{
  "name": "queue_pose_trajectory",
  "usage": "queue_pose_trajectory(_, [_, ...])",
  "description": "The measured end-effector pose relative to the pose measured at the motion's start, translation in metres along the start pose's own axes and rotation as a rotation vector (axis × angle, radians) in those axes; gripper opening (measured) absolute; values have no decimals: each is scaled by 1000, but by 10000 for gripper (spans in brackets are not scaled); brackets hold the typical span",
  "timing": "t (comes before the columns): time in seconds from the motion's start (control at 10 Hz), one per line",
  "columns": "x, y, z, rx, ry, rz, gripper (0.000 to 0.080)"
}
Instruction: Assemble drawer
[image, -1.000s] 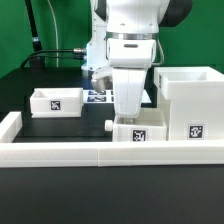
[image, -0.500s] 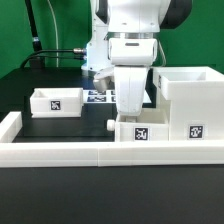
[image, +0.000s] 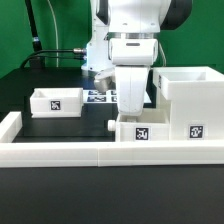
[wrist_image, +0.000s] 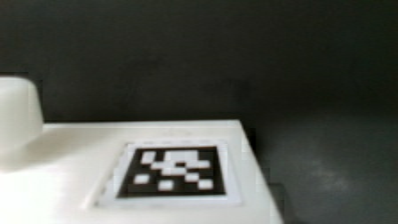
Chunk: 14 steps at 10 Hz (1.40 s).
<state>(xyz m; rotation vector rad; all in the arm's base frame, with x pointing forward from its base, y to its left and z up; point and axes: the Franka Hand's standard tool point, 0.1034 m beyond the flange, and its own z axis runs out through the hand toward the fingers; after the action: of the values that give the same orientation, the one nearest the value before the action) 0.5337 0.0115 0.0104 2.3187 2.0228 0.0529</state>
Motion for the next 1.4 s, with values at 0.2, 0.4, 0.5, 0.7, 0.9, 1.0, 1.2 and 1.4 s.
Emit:
queue_pose_trajectory(0.2, [-3,1,0,5,-21,-15,42])
queue_pose_trajectory(0.4, [-4,1,0,4,-21,-14,42])
queue_pose_trajectory(0.5, [-4,1,0,4,-21,-14,42])
queue_pose_trajectory(0.7, [-3,1,0,11,-27,-38,42])
queue_pose_trajectory(0.9, [-3,1,0,13,-29,-34,42])
queue_pose_trajectory(1.0, [-3,1,0,13,-30,-34,42])
queue_pose_trajectory(1.2, [-4,1,0,12,-35,-37,42])
queue_pose_trajectory(1.4, [-5,1,0,11,-35,-35,43])
